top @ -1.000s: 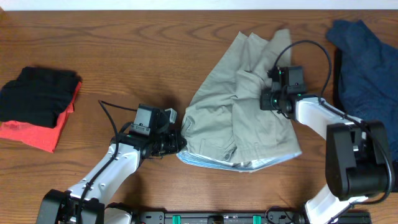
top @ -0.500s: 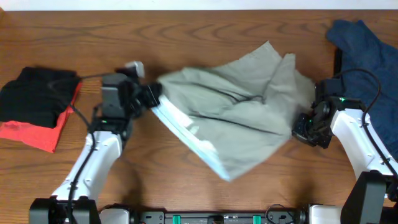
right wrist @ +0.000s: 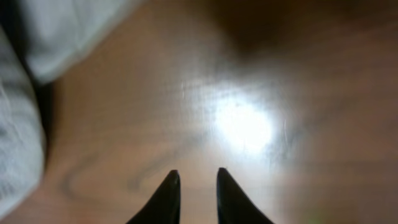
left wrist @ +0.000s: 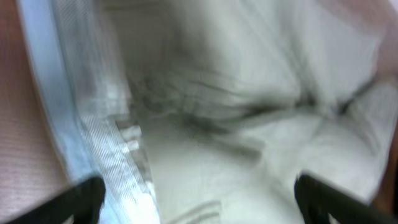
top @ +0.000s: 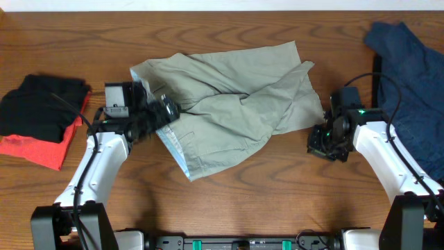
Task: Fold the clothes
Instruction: 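Pull the shorts apart with both grippers to spread them flat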
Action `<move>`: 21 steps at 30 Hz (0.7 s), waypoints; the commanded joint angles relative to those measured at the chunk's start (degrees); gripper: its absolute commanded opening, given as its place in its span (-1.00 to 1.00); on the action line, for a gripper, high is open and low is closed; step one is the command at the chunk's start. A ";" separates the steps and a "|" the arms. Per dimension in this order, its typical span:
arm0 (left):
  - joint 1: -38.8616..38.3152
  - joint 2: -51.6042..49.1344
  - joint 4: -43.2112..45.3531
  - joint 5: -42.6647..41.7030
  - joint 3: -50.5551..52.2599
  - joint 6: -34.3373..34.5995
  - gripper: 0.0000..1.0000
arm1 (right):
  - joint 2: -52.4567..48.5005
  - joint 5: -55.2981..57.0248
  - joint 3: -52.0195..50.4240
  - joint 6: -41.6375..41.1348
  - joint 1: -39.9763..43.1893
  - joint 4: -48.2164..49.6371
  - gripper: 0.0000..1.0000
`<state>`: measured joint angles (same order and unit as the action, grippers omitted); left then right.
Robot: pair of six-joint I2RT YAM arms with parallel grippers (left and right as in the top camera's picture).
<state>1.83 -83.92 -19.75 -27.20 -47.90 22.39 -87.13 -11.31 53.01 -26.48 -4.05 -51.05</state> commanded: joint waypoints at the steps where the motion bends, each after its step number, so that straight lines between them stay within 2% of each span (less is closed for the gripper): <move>1: -0.02 0.11 -8.11 -7.43 -0.13 -0.28 0.96 | 0.24 1.68 0.09 1.33 -0.61 4.57 -0.49; 5: -0.63 0.11 -16.98 -8.41 0.98 -0.28 0.96 | 0.24 1.66 0.09 1.25 -0.63 10.29 -0.26; 7: -1.70 0.11 -18.03 -8.39 1.99 -0.31 0.99 | 0.24 1.66 0.09 1.25 -0.63 11.56 -0.24; 12: -6.82 -0.02 -14.88 -8.35 6.16 -0.04 0.74 | 0.22 1.70 0.09 1.27 -0.63 11.43 -0.24; 19: -12.87 -3.15 -7.48 -5.64 10.32 3.43 0.73 | 0.22 1.64 0.09 1.25 -0.63 13.62 -0.21; 20: -13.03 -3.87 -7.34 -5.31 10.32 3.45 0.70 | 0.22 1.64 0.09 1.25 -0.63 14.19 -0.21; 21: -13.00 -4.59 -7.32 -5.18 10.32 3.45 0.57 | 0.22 1.64 0.09 1.25 -0.63 15.10 -0.20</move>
<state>-10.85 -86.56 -27.24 -34.11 -38.30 24.62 -87.13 -10.24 52.97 -25.65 -4.05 -36.80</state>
